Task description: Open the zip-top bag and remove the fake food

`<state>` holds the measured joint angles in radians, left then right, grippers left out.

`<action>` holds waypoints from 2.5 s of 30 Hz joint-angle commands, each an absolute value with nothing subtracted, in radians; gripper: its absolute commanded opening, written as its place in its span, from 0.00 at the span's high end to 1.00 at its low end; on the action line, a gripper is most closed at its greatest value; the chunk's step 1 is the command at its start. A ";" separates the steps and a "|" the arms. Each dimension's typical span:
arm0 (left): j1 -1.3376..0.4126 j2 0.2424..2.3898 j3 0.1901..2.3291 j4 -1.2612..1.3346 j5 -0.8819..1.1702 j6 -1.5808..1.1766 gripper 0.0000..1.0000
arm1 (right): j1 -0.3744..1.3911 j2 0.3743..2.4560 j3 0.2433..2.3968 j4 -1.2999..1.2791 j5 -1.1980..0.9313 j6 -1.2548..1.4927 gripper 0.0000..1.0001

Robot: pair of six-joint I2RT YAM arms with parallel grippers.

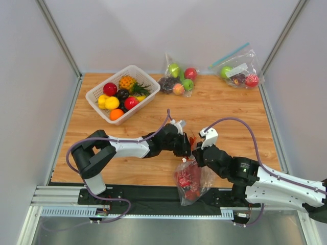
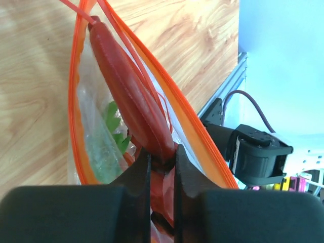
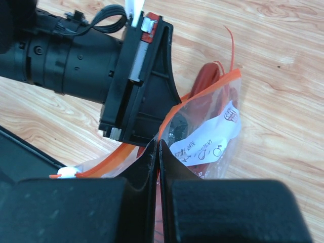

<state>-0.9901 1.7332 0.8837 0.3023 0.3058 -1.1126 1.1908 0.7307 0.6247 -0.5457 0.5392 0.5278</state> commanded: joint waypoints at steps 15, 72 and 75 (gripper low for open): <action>-0.818 1.375 0.664 0.436 0.284 -1.009 1.00 | 1.183 0.655 0.652 -0.509 0.594 0.439 0.35; -0.641 0.959 0.632 0.152 0.388 -0.833 1.00 | 1.040 0.710 0.440 -0.090 0.094 0.275 1.00; -0.621 0.936 0.626 0.127 0.388 -0.821 1.00 | 1.017 0.696 0.445 -0.117 0.097 0.262 1.00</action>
